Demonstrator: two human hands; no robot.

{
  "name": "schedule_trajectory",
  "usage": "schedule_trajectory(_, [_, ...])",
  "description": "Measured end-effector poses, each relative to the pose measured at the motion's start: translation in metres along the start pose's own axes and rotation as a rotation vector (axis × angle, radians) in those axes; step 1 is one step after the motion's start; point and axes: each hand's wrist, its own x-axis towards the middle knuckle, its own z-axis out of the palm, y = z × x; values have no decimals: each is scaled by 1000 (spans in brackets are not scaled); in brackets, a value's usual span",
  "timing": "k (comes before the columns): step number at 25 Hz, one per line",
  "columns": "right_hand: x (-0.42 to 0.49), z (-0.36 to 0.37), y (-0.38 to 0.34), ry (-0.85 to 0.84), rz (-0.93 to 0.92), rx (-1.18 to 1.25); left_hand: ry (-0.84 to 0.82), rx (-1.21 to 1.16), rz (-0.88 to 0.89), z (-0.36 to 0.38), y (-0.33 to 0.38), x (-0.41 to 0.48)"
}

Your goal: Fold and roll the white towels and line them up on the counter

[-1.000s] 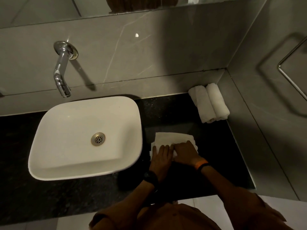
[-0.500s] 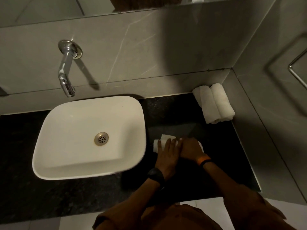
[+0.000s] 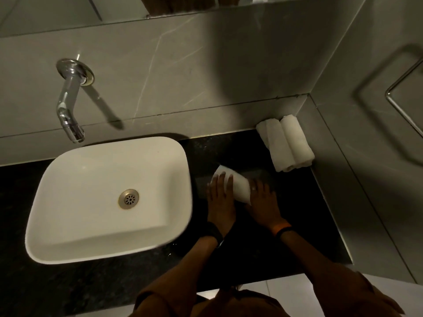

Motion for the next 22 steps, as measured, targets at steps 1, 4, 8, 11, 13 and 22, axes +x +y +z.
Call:
schedule_trajectory(1, [9,-2,1,31,48,116,-29,-159,-24,3,2,-3])
schedule_trajectory(4, [33,-13,6,136,224,549,-363,-472,-95,4,16,17])
schedule_trajectory(8, [43,-17,22,-8,202,634,-462,-434,-131,7,32,71])
schedule_trajectory(11, [44,-23,55,-108,60,636,-440,-408,-152,10,30,104])
schedule_trajectory(13, [53,-29,74,-38,-52,433,-462,-449,-145,12,29,120])
schedule_trajectory(22, [123,-48,105,14,-48,-45,-469,59,-68,40,32,176])
